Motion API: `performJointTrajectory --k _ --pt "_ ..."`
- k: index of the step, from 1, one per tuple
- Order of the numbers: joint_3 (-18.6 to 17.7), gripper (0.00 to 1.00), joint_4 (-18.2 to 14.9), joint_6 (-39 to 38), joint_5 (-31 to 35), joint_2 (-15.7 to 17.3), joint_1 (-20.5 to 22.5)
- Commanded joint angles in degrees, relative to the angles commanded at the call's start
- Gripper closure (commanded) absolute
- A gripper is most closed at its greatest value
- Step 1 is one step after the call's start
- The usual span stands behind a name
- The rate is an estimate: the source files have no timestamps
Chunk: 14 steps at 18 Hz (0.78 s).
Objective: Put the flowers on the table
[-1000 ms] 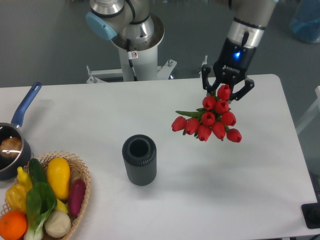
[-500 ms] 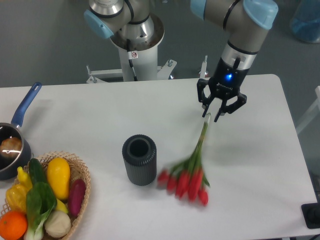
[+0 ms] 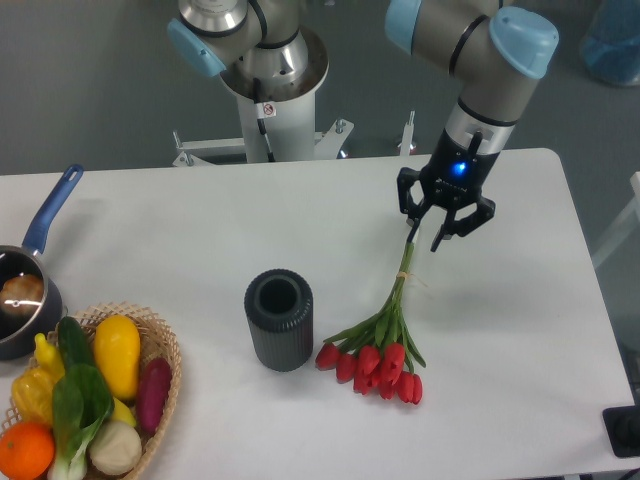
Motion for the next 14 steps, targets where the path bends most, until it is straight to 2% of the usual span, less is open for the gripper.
performJointTrajectory --k 5,7,9,14 --pt "1.1 0.00 0.1 0.9 -0.1 0.6 0.1" --pt "3.9 0.00 0.0 0.8 0.0 0.9 0.1" --pt "6.0 0.00 -0.1 0.5 0.2 2.5 -0.2" --pt "7.0 0.00 0.1 2.1 3.9 5.8 -1.2"
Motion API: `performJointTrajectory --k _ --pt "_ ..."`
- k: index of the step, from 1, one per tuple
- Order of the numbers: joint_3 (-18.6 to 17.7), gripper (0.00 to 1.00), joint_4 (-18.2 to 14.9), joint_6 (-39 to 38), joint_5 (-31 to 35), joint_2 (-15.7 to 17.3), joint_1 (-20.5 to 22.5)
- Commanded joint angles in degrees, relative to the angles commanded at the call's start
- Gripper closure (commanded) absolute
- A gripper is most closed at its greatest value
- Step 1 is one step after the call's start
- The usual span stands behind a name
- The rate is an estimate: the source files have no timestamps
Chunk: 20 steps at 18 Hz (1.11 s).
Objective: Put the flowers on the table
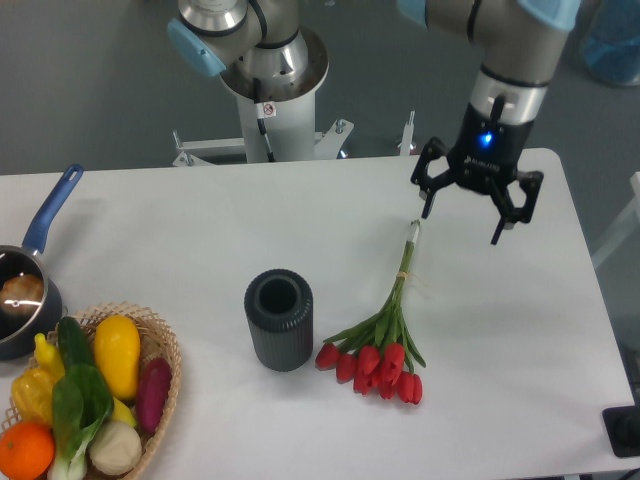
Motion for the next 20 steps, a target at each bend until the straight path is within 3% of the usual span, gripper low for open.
performJointTrajectory --k 5,11,20 --pt "1.1 0.00 0.3 6.2 8.1 0.4 -2.3" --pt "1.0 0.00 1.7 11.3 8.3 1.3 -3.0" --pt "0.7 0.00 1.8 11.7 8.4 1.3 -3.5"
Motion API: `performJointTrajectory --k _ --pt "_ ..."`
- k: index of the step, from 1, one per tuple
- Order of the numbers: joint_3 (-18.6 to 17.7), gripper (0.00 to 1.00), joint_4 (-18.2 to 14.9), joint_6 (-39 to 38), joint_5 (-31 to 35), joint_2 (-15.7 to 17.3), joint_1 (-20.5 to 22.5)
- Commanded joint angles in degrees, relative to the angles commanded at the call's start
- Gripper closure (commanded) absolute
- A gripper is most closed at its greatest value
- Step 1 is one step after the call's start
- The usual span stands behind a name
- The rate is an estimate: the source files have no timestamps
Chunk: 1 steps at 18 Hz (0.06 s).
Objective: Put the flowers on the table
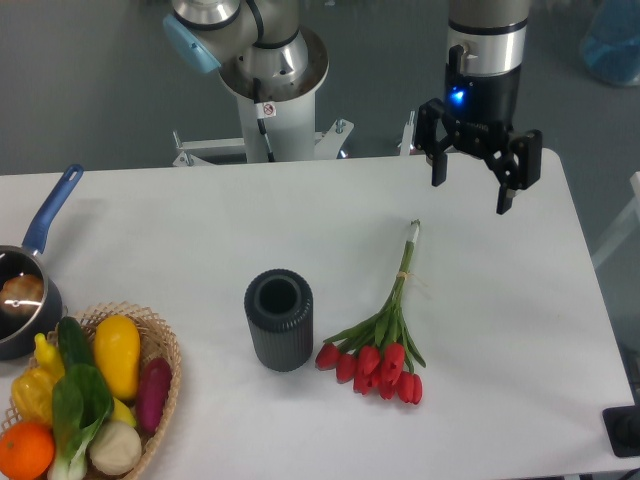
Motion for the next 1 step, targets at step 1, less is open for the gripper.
performJointTrajectory --k 1 --pt "0.0 0.00 -0.1 0.0 0.0 0.0 0.0"
